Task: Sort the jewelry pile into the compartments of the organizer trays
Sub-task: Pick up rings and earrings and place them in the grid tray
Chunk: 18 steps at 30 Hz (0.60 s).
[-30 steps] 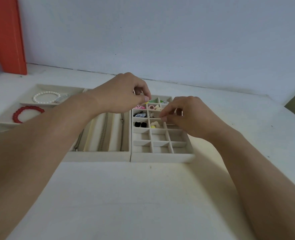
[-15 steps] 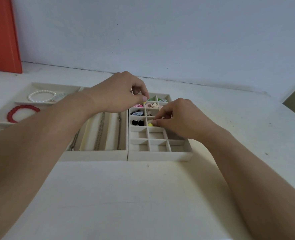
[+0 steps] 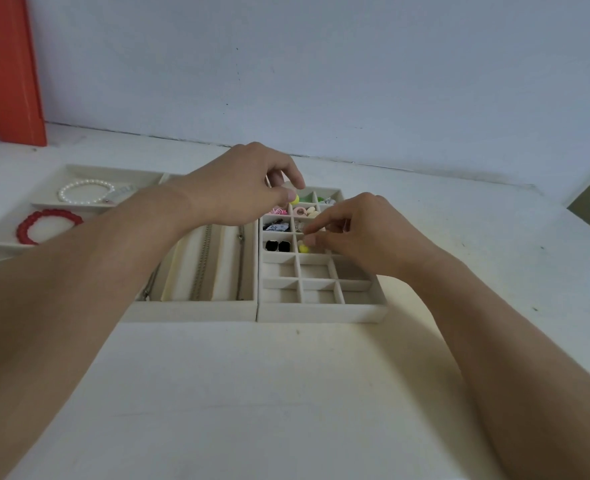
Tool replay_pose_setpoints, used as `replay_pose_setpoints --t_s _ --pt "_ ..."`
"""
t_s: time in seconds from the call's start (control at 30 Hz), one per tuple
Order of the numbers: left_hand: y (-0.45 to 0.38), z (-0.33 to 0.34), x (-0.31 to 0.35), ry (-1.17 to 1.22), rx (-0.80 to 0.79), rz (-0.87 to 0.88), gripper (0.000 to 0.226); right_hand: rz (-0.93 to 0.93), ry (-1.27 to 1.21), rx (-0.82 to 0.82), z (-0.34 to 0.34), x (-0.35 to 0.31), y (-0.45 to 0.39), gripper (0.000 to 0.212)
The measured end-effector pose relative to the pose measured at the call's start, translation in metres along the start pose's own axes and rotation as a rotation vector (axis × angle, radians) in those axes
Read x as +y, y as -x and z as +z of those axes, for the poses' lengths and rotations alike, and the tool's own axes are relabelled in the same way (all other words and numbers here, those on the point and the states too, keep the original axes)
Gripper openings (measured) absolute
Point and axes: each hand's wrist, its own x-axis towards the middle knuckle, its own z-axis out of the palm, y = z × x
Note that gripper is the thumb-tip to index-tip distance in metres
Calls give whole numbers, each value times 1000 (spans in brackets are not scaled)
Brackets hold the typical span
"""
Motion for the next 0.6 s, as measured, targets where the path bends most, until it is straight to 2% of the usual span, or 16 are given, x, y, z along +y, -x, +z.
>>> replay_pose_setpoints --t_s 0.07,0.6 --pt "0 0 -1 3 -2 -3 13 -15 -9 -33 2 -2 0 7" --pt "4 0 6 73 -17 -32 15 12 5 15 5 -1 -2 11"
